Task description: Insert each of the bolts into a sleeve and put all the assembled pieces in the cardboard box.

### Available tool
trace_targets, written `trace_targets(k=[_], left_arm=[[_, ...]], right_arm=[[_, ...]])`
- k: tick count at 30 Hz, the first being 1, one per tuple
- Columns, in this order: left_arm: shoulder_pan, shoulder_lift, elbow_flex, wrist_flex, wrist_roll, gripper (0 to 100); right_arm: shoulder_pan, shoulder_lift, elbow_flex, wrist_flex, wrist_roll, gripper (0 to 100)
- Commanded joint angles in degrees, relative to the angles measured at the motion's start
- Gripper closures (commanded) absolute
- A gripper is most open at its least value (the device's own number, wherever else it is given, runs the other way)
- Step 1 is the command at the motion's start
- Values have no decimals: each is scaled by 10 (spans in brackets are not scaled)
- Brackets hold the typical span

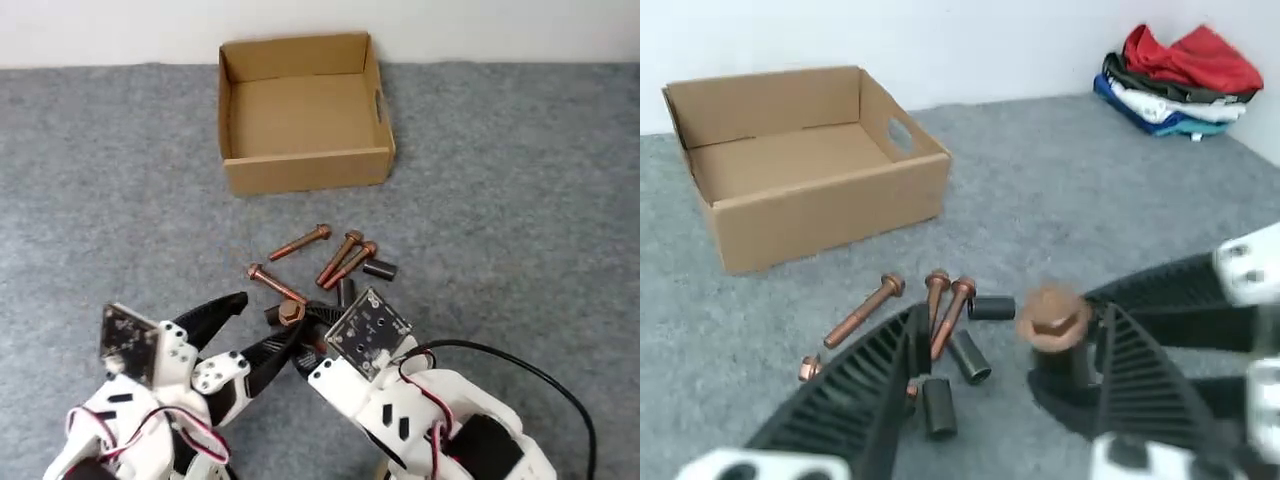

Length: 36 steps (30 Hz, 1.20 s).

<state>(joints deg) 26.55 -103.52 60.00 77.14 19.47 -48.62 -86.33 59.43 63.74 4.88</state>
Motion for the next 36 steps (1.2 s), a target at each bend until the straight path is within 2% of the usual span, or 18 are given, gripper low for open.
trace_targets(k=[1, 5, 10, 11, 14, 20, 27, 36], left_arm=[[-6, 0, -41, 21, 26, 739], [-30, -4, -61, 35, 45, 768], [-98, -4, -62, 19, 40, 988], [-114, -4, -54, 19, 40, 999], [-163, -4, -18, 16, 16, 996], [-245, -4, 101, -46, -47, 995], [-254, -4, 240, -94, -81, 995], [-258, -4, 364, -174, -80, 995]], right_arm=[[43, -1, 4, -21, -1, 991], [95, 10, 7, -41, -62, 991], [167, 128, -45, -80, -121, 991], [179, 167, -65, -92, -128, 991], [211, 297, -142, -118, -135, 991], [262, 546, -317, -170, -134, 991], [306, 806, -552, -261, -131, 991], [309, 1112, -877, -265, -131, 991]])
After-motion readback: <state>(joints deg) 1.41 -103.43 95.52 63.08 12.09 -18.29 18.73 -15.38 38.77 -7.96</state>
